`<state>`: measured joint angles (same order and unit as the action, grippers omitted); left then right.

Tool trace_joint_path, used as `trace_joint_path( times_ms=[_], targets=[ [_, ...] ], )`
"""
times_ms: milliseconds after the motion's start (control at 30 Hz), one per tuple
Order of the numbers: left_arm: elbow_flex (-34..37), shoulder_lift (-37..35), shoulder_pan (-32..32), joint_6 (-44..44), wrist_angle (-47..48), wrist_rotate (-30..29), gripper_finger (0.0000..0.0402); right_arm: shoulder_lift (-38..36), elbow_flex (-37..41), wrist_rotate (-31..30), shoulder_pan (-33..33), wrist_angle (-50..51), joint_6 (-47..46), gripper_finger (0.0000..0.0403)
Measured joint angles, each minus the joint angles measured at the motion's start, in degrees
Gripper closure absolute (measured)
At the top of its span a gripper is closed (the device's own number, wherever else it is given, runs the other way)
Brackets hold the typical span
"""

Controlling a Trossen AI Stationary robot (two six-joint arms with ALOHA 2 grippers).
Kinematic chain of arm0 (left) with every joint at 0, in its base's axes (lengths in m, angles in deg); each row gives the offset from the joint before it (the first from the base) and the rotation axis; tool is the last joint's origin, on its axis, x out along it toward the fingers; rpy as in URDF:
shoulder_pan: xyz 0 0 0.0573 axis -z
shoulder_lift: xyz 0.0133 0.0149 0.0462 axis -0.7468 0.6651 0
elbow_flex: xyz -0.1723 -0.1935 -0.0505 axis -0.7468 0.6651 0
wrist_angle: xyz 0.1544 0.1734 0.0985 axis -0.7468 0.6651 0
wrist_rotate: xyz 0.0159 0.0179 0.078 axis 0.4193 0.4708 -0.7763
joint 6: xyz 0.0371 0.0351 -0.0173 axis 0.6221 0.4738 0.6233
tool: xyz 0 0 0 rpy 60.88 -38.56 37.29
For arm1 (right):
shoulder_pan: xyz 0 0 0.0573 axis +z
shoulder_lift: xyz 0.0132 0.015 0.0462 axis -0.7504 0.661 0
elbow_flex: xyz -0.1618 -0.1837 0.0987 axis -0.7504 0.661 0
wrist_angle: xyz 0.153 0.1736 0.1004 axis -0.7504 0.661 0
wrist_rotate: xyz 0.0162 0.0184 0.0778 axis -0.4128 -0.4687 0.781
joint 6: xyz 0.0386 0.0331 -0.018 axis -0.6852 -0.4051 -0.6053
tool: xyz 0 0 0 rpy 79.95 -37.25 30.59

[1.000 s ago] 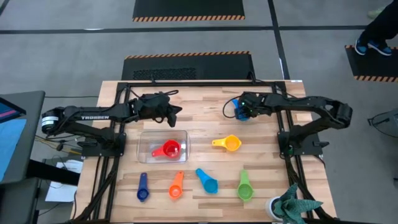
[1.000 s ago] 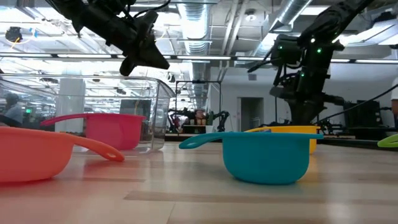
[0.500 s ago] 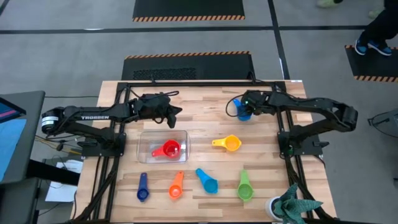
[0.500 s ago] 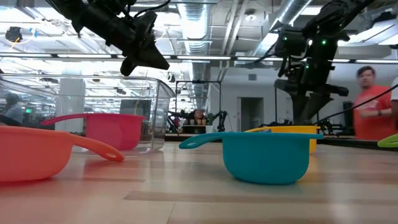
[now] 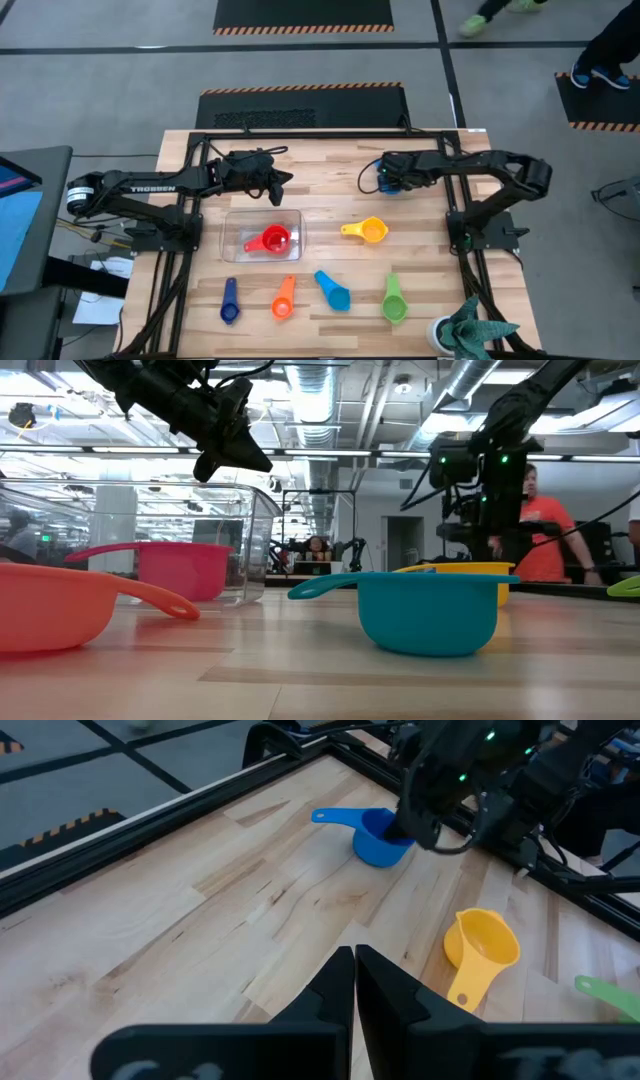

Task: Nest measuring cups in basket
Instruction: Stack the blue measuring cup on top the red measuring cup in the transparent bin

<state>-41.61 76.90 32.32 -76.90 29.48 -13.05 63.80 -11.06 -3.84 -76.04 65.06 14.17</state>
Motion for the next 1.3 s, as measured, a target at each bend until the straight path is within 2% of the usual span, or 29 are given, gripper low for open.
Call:
trace_joint_path(
  times_ms=[133, 200, 300, 367, 533, 700, 867, 1067, 1300],
  targets=[
    [0.00, 0.00, 0.00, -0.02, 0.00, 0.15, 0.0401, 3.27, 0.00, 1.12, 0.00, -4.05, -0.85, 0.0237],
    [0.00, 0.00, 0.00, -0.04, 0.00, 0.15, 0.0402, 4.04, 0.00, 1.58, 0.00, -5.78, -0.87, 0.0274],
    [0.00, 0.00, 0.00, -0.04, 0.00, 0.15, 0.0401, 4.22, -0.01, 2.30, 0.01, -7.56, -0.69, 0.0355],
    [0.00, 0.00, 0.00, -0.03, 0.00, 0.15, 0.0401, 3.11, -0.07, 2.73, 0.34, -9.55, 0.82, 0.0384],
    [0.00, 0.00, 0.00, 2.94, 0.02, 0.15, 0.0402, -3.33, -2.01, 2.87, 1.42, -12.23, 3.58, 0.0394],
    [0.00, -0.02, 0.00, 4.25, 0.09, 0.13, 0.0401, -12.68, -4.89, 0.02, 2.75, -12.84, 7.25, 0.0394],
    [-0.07, -1.10, 0.00, 6.68, 2.67, 0.15, 0.0402, -21.31, -5.92, -1.53, 4.66, -19.10, 11.49, 0.0394],
    [-0.04, -7.47, 0.02, 9.82, 11.95, -0.75, 0.0401, -28.59, -6.01, -1.38, 7.81, -32.84, 16.98, 0.0394],
    [-0.04, -19.86, 0.02, 11.69, 24.48, -7.94, 0.0401, -30.14, -6.01, -1.06, 13.07, -46.67, 20.60, 0.0394]
  ],
)
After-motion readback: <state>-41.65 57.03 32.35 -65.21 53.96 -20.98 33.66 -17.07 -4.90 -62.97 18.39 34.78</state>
